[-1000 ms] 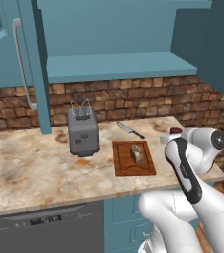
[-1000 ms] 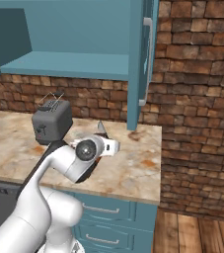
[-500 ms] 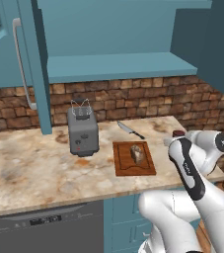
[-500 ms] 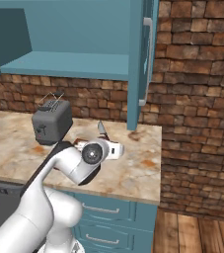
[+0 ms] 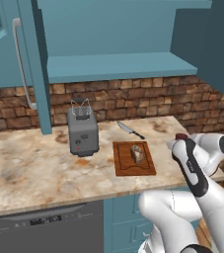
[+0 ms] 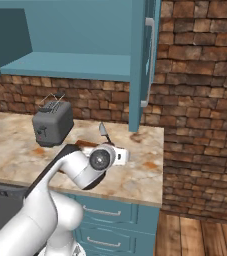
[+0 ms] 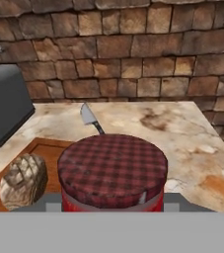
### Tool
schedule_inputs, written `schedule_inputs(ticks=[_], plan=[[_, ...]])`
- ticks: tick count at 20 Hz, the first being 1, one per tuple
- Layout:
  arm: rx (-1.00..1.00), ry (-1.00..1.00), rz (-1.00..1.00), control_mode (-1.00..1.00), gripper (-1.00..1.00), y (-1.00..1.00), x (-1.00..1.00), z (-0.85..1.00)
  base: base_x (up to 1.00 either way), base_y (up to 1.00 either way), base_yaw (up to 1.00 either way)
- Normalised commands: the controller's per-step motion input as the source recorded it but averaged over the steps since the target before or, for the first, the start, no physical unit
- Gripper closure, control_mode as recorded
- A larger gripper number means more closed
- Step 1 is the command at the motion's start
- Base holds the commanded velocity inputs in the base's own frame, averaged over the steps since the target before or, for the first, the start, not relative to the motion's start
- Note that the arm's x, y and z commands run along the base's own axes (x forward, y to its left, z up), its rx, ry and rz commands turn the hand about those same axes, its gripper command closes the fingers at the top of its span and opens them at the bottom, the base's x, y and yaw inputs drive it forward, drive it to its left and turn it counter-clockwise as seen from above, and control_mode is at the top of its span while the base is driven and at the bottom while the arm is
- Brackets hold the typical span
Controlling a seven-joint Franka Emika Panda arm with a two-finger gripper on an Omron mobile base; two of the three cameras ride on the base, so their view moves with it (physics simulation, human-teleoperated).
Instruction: Pick the bread, place it on the cutting board, pick the jam, place it on the counter, and close the cabinet.
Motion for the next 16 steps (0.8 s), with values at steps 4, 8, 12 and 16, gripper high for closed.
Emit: schedule_inputs(ticks=[4,8,12,16], plan=[[0.00,0.00,0.00,-1.00,1.00,-0.02,0.00,-0.25,0.00,0.00,0.00],[0.00,0.00,0.00,-1.00,1.00,0.00,0.07,-0.24,0.00,0.00,0.00],[0.00,0.00,0.00,-1.00,1.00,0.00,0.14,-0.20,0.00,0.00,0.00],[0.00,0.00,0.00,-1.00,1.00,0.00,0.16,-0.17,0.00,0.00,0.00]])
